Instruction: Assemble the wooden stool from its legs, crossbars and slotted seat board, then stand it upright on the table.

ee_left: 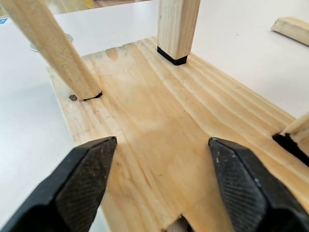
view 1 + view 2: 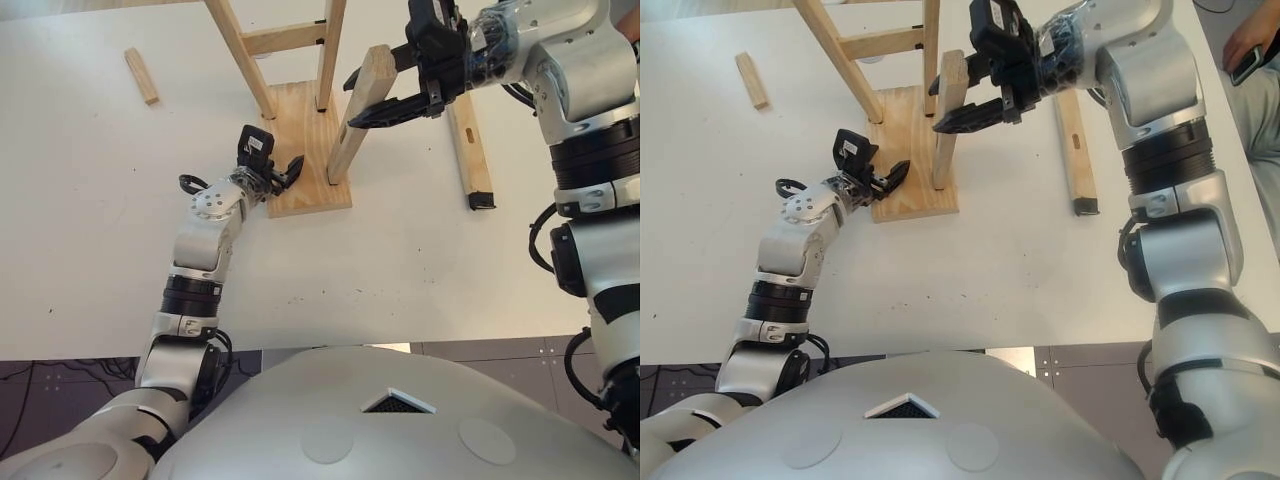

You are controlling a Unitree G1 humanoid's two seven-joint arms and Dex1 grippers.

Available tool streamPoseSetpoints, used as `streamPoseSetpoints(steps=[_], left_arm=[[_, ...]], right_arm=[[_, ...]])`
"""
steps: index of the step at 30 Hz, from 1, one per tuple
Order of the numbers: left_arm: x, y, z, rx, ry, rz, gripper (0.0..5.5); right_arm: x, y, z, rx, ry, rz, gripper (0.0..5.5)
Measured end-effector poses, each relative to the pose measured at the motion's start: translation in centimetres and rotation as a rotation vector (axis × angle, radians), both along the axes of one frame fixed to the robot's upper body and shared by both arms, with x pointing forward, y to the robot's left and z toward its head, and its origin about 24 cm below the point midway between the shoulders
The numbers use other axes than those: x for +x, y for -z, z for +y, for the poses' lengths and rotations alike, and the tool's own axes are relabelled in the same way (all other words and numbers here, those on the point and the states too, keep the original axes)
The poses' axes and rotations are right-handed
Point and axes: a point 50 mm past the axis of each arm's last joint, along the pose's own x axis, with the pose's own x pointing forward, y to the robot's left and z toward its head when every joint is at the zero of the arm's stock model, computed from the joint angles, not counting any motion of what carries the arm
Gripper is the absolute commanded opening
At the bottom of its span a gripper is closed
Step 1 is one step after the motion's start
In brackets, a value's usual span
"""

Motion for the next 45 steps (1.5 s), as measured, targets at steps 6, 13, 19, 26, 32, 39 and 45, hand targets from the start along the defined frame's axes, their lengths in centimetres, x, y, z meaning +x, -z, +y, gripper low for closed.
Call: streamPoseSetpoints(steps=[6, 13, 19, 26, 32, 39, 45], left_arm=[[0.2, -0.4, 0.3, 0.007, 0.029, -0.002, 3.50], [0.5, -1.7, 2.7, -0.046, -0.017, -0.005, 3.94], [1.7, -3.0, 8.7, -0.050, -0.304, -0.044, 4.28], [5.4, -3.1, 15.2, 0.080, -0.601, -0.072, 4.28], [5.9, -3.0, 18.5, 0.278, -0.735, -0.077, 4.28], [3.7, -2.2, 20.9, 0.218, -0.859, -0.087, 4.28], [4.7, -1.5, 18.3, 0.041, -0.792, -0.143, 4.28]], right_arm=[[0.0, 0.4, 0.0, 0.039, -0.012, -0.026, 2.04], [-4.4, 8.9, -1.9, 0.111, 0.415, 0.514, 3.55], [-2.3, -0.7, -5.7, 0.591, 0.661, 0.435, 3.62], [-3.2, -2.5, -7.4, 0.743, 0.626, 0.532, 3.62], [-3.7, -4.1, -7.2, 0.760, 0.509, 0.555, 3.62], [-0.9, -2.7, -8.9, 0.706, 0.744, 0.531, 3.62], [1.4, -4.1, -13.8, 1.021, 1.011, 0.509, 3.62]])
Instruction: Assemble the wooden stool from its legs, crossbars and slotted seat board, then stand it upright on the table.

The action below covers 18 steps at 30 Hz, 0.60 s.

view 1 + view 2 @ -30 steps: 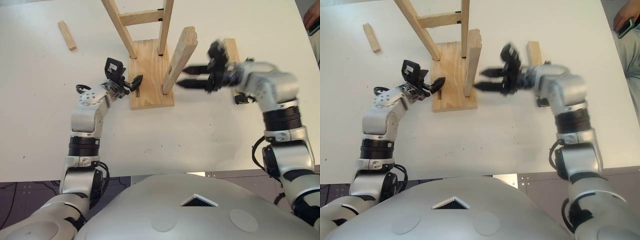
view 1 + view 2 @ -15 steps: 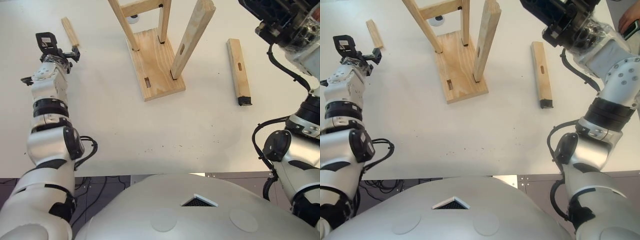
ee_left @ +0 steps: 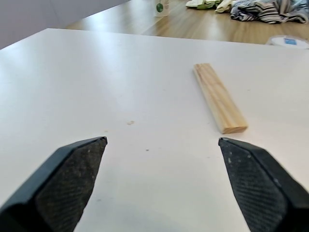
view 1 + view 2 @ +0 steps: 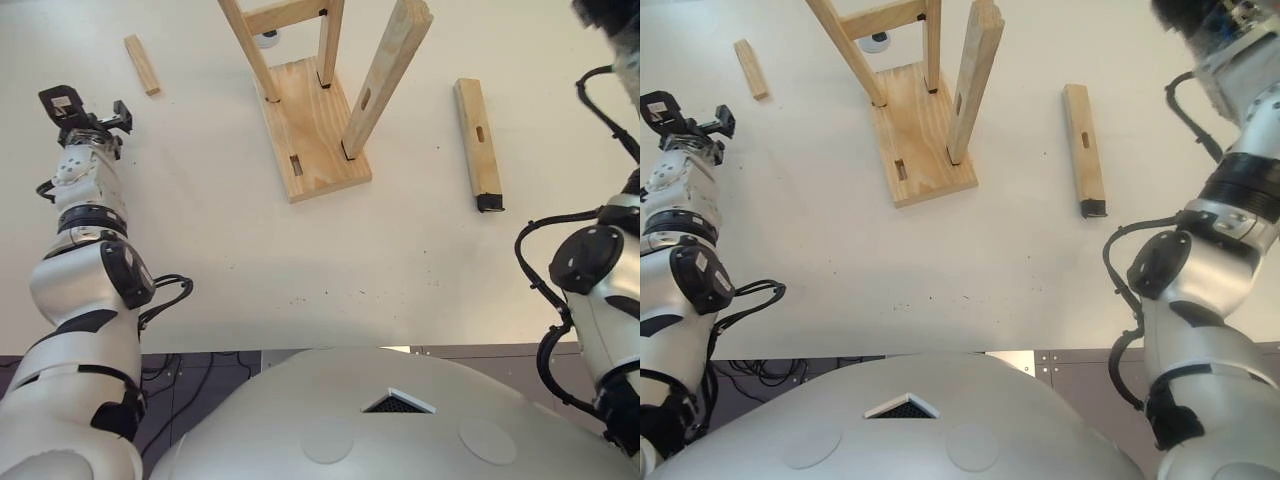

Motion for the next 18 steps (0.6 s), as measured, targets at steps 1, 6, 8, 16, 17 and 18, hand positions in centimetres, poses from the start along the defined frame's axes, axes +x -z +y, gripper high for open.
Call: streamPoseSetpoints(steps=[1, 6, 8, 16, 17, 18], left_arm=[[0.0, 0.4, -0.4, -0.013, 0.015, 0.003, 4.28], [-0.1, 1.6, -1.8, -0.030, 0.083, 0.043, 4.28], [0.9, 1.2, -2.9, -0.022, 0.129, 0.061, 4.28], [2.9, -1.1, -3.4, 0.011, 0.101, 0.041, 4.28], [2.6, -0.8, -3.2, 0.003, 0.086, 0.044, 4.28], [2.4, -0.6, -3.1, -0.010, 0.077, 0.044, 4.28]], right_arm=[[0.2, 0.2, 0.0, -0.037, 0.030, 0.008, 3.62], [0.8, 9.1, 1.4, -0.768, 0.123, 0.230, 3.62], [-0.7, 14.1, 0.6, -1.116, 0.084, 0.315, 3.62], [-1.8, 16.9, -0.1, -1.355, 0.077, 0.285, 3.62], [-1.9, 16.9, -0.1, -1.353, 0.071, 0.284, 3.62], [-1.9, 16.9, 0.0, -1.351, 0.064, 0.286, 3.62]])
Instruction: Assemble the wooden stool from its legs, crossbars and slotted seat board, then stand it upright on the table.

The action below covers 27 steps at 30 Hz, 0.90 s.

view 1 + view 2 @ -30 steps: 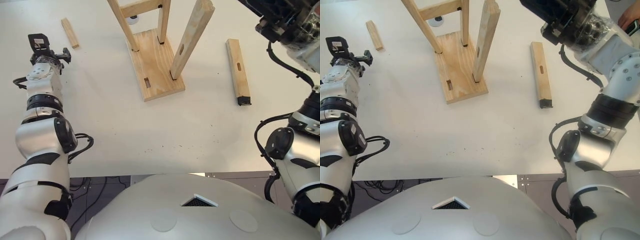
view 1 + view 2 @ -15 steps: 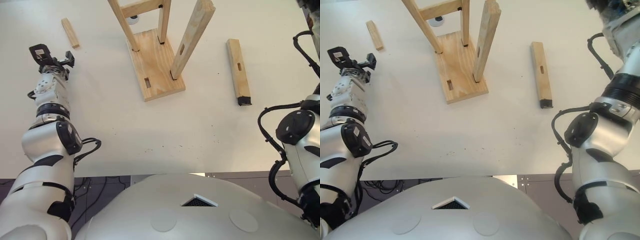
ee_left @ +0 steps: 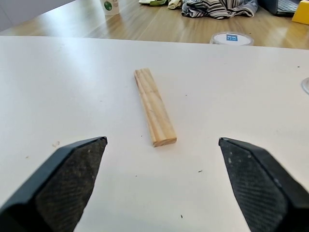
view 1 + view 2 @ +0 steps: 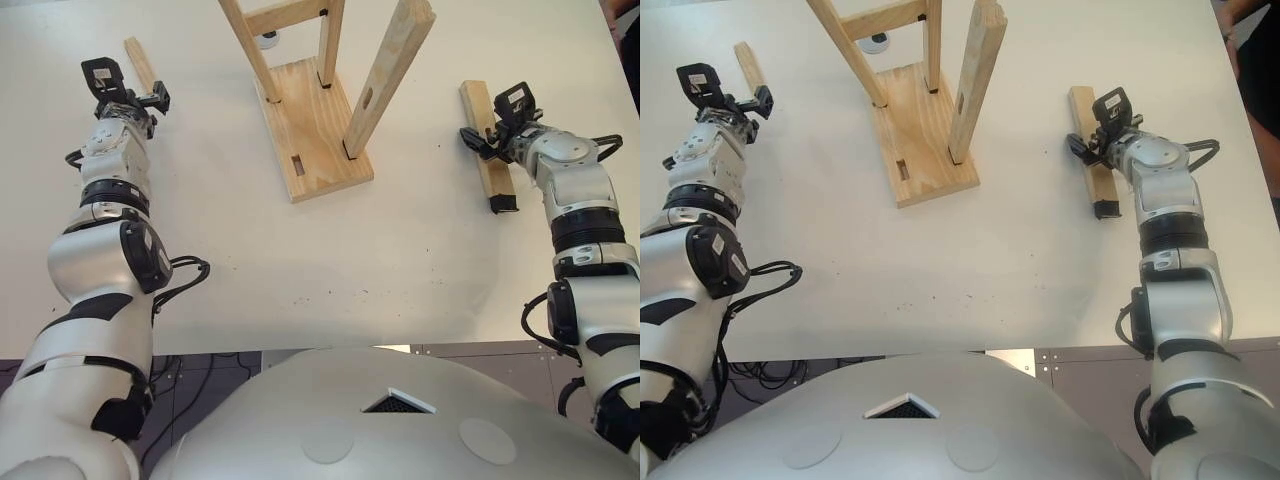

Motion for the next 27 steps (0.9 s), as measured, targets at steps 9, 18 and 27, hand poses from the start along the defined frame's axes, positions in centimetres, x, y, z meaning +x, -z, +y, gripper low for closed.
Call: streamPoseSetpoints(steps=[9, 18, 27], left_arm=[[-0.8, 0.4, 0.2, -0.075, -0.026, -0.118, 4.30], [-1.4, -5.5, -2.4, -0.142, 0.180, -0.495, 4.30], [-2.9, -20.7, -8.3, -0.504, 0.625, -0.948, 4.30]], right_arm=[[-1.0, 0.6, -0.1, 0.156, 0.027, 0.114, 2.29], [0.0, -1.2, -0.7, 0.526, 0.249, 0.029, 2.05], [5.5, -25.7, 9.1, 1.165, -0.251, -0.455, 2.05]])
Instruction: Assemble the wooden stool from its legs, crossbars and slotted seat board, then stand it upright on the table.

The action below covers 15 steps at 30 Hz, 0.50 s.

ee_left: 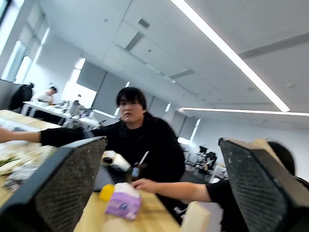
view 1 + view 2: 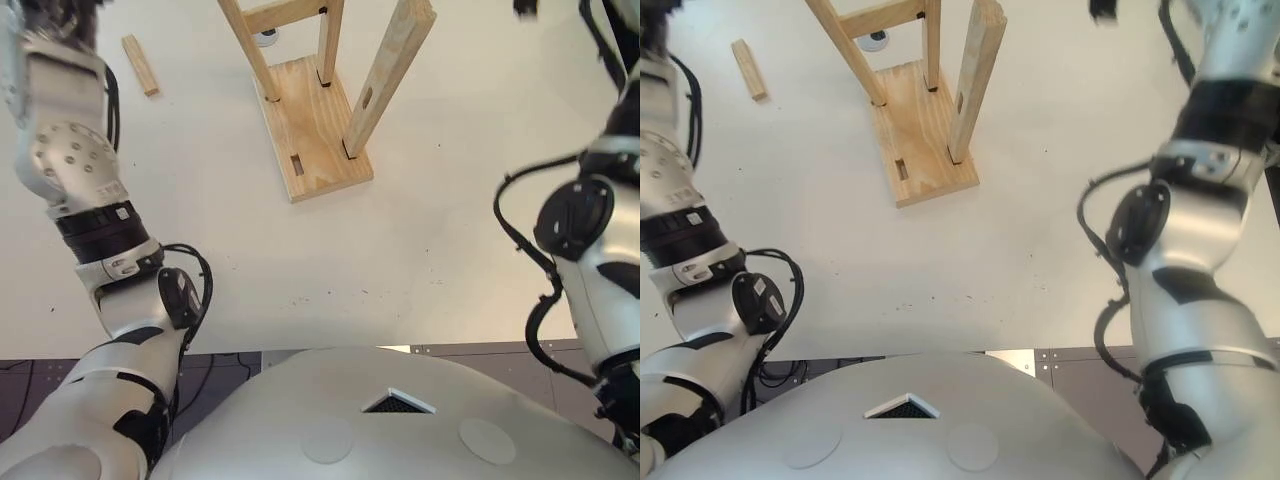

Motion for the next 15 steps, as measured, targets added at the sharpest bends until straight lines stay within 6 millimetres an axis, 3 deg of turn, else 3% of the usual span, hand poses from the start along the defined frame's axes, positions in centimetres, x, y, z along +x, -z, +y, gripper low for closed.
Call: streamPoseSetpoints(steps=[2, 3, 5, 9, 15], left_arm=[[-0.8, -3.0, -2.0, 0.006, 0.137, -0.079, 4.30], [-1.1, -3.8, -3.1, -0.004, 0.217, -0.095, 4.30], [-1.7, -4.9, -6.1, -0.053, 0.403, -0.121, 4.30], [-2.1, -4.3, -10.3, -0.071, 0.572, -0.085, 4.30], [-2.3, -3.4, -12.0, -0.067, 0.623, -0.052, 4.30]], right_arm=[[-0.8, -4.2, 2.5, 0.112, -0.130, -0.114, 2.05], [-1.1, -5.0, 3.2, 0.158, -0.183, -0.139, 2.05], [-1.5, -5.1, 4.5, 0.234, -0.276, -0.147, 2.05], [-1.8, -4.5, 5.7, 0.288, -0.330, -0.145, 2.05], [-2.8, -4.1, 8.1, 0.307, -0.432, -0.132, 2.05]])
